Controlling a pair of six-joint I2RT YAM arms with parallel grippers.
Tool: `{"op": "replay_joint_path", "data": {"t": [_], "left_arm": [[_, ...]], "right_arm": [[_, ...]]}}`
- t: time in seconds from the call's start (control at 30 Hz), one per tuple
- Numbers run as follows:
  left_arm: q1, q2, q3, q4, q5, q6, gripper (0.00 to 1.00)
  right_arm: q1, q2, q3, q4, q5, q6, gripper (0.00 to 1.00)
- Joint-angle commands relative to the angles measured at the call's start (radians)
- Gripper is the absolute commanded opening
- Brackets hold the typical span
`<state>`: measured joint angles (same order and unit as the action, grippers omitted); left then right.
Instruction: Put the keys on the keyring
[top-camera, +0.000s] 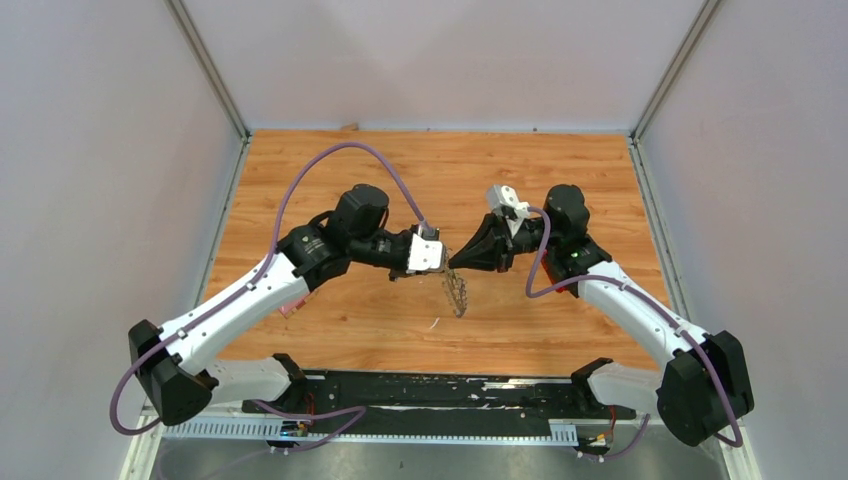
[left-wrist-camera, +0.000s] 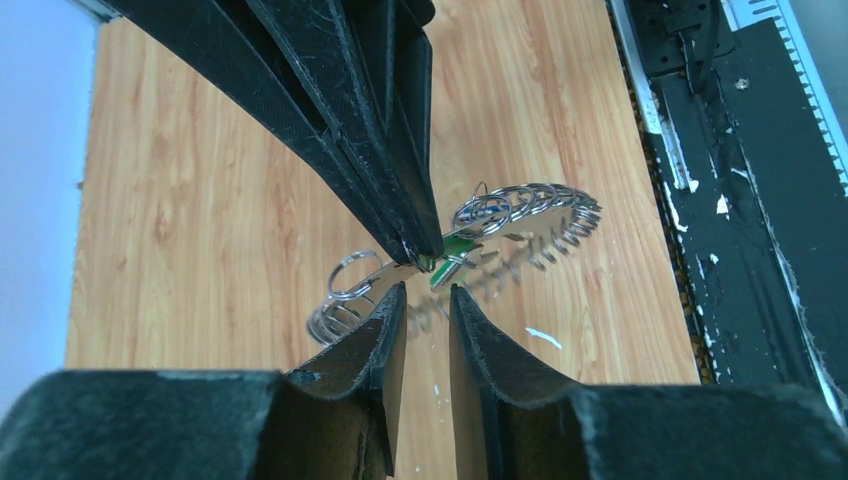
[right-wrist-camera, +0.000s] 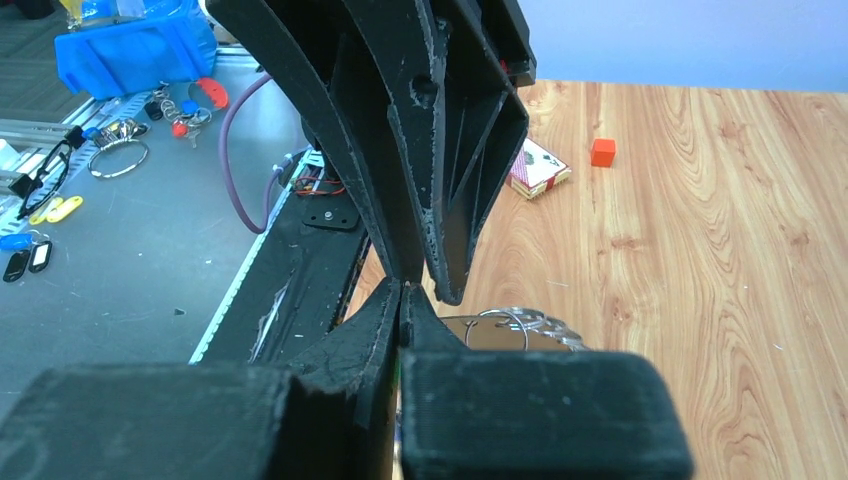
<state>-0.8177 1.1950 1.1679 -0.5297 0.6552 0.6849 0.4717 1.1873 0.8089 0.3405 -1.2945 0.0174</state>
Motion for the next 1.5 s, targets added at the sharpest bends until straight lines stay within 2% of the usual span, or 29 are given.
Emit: {"op": "replay_joint_path", "data": {"t": [0.0,0.47,0.9,1.07,1.27,1.47], "left_arm": [[-0.003,0.012,0.0,0.05,0.039,-0.048,0.28],[-0.003,0.02,-0.019,0.126,0.06,-0.12,0.24],[0.001,0.02,-0.065,0.199,0.105,-0.198,0.0],[0.006,0.009,-0.071,0.209,0.124,-0.204,0.0],[0.021,-0.04,-0.103,0.251,0.085,-0.229,0.0],[0.024,-0.047,-0.082,0.225,0.059,-0.228,0.0]], "right_arm": [[-0.007,-0.03,0.026,0.06,-0.002,0.014,0.0],[-0.008,-0.031,0.021,0.064,0.009,0.016,0.0],[-0.013,-0.035,0.013,0.063,0.037,0.01,0.0],[-0.017,-0.038,0.017,0.025,0.069,-0.012,0.0],[-0.025,-0.045,0.045,-0.086,0.115,-0.115,0.0],[-0.025,-0.039,0.065,-0.153,0.143,-0.162,0.0]]}}
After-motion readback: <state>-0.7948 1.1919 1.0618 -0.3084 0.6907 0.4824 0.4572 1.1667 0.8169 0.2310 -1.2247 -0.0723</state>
